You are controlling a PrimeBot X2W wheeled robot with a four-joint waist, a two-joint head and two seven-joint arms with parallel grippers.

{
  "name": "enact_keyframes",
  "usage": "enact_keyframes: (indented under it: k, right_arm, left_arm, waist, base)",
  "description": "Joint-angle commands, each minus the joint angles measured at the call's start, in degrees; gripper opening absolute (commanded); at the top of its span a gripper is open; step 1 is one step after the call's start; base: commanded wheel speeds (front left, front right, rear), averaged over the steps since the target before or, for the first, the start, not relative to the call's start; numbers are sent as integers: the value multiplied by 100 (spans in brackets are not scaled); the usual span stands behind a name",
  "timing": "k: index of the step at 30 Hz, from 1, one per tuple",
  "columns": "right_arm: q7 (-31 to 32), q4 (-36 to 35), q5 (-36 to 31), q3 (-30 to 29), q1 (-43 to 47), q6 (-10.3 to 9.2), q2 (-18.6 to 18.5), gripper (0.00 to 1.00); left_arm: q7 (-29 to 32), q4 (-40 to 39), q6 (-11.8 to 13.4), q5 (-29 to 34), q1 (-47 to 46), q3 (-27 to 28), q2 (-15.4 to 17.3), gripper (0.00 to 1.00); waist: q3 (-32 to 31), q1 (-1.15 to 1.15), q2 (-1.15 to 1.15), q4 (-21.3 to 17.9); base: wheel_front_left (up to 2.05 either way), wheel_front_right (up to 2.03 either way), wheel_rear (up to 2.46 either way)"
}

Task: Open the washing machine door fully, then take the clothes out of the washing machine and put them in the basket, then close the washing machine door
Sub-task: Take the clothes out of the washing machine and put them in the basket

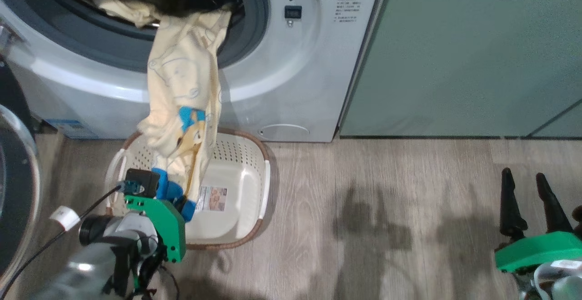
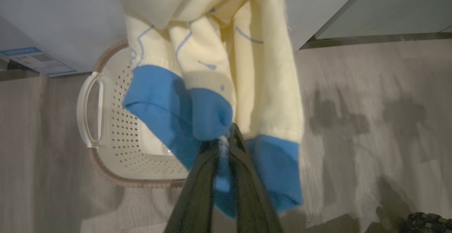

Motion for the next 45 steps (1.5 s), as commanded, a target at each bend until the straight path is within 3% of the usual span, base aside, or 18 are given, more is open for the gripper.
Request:
enact_keyframes:
  k: [1,8,15,27,36,37,39,41,45]
  right_arm:
    - [-54,-192,20,120,-191,23,-115,100]
    - [-54,-256,13,111,-425,23,-145,100]
    - [-54,-326,-5,112,-620,23,-137,100]
    - [-54,-390,-15,65,-848,23,-80,100]
    - [-54,-373,-27,61,-956,23,-36,100]
    - [-54,-367,-29,58,-952,23,-33,100]
    - [-54,-348,-32,61,-937,23,-25,100]
    - [-54,-332,-31,57,-912,23,-19,100]
    - [-54,-287,-29,70,-830,23,-8,100]
  left_arm:
    - [37,191,-67,57,-202,95,70,0]
    - [200,1629,-621,-28,-412,56,-551,0]
    - [570,2549,-998,-113,-551,30,-895,0]
    - [798,2958,-1126,-198,-758,81,-897,0]
    - [507,3023,-1108,-255,-914,188,-880,0]
    - [437,3025,-1113,-255,-923,197,-881,12]
    - [306,3030,-1118,-280,-913,236,-883,47]
    - [175,3033,-1131,-291,-880,259,-895,98]
    - [-96,3037,-1148,-314,-799,341,-908,100]
  waist:
    - [127,0,0,-39]
    - [657,0,0,-151]
    - [1060,0,0,-241]
    - [1530,0,0,-331]
    - [1604,0,0,-341]
    - [1579,0,0,-338]
    - [1515,0,0,-338]
    - [1425,0,0,-334]
    - [1176,0,0,-338]
  base:
    - [0,0,0]
    - [0,0,0]
    - [0,0,0]
    - [0,0,0]
    - [0,0,0]
    - [0,0,0]
    - [0,0,0]
    - [0,0,0]
    - [0,0,0]
